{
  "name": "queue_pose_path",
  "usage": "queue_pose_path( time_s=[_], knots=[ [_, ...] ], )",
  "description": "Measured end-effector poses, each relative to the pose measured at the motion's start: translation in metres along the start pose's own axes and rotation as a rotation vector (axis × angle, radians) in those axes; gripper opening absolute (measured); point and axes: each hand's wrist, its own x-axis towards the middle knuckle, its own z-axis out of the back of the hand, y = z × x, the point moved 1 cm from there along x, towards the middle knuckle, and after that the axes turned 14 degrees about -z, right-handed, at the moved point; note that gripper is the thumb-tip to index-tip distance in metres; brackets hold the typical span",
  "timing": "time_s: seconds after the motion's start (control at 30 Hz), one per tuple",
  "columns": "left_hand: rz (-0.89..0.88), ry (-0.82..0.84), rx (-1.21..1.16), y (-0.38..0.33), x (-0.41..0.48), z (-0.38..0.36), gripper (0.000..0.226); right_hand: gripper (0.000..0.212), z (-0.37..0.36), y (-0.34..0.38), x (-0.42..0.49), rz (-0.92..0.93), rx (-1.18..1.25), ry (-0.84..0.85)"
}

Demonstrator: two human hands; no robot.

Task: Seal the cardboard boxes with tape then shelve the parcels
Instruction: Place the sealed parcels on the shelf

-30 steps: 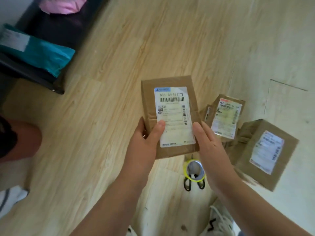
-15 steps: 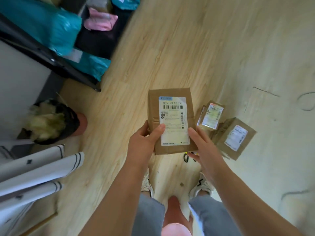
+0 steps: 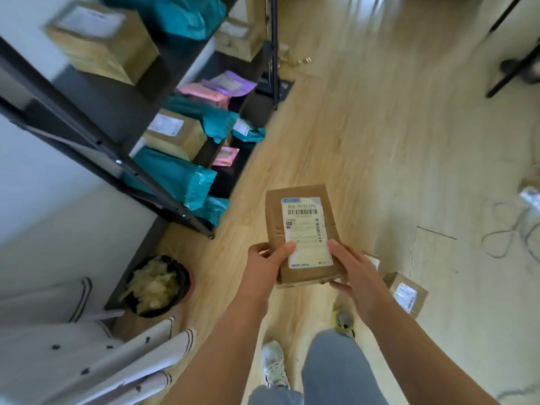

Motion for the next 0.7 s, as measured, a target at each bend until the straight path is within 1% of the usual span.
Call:
queue_pose_path(
  time_s=[0.1,0.2,0.23,0.33,0.4,0.53,0.63,0.7],
  knots=[
    [-0.051,-0.001,-0.023,-0.042,0.018,-0.010,0.058,0.038,-0.004,0.045,-0.002,0.062,-0.012,0.009],
    [-0.091,-0.007,-0.042,-0.082,0.043,-0.026,0.053,0.040,-0.005,0.093,0.003,0.103,0.001,0.054],
    [-0.096,-0.012,-0.048,-0.096,0.054,-0.033,0.053,0.044,-0.006,0.111,0.006,0.113,0.000,0.072],
    [-0.137,-0.024,-0.046,-0.135,0.091,-0.051,0.057,0.068,-0.008,0.159,0.021,0.145,-0.011,0.128],
    [-0.164,-0.053,-0.035,-0.164,0.116,-0.064,0.058,0.074,-0.010,0.198,0.032,0.163,-0.019,0.179],
    [-0.171,-0.102,-0.049,-0.215,0.162,-0.083,0.058,0.070,-0.016,0.280,0.055,0.160,-0.059,0.220],
    [-0.194,-0.168,-0.095,-0.256,0.203,-0.093,0.061,0.067,-0.028,0.355,0.079,0.186,-0.162,0.277],
    [-0.199,-0.173,-0.137,-0.275,0.212,-0.096,0.055,0.055,-0.036,0.386,0.083,0.224,-0.182,0.278]
  ],
)
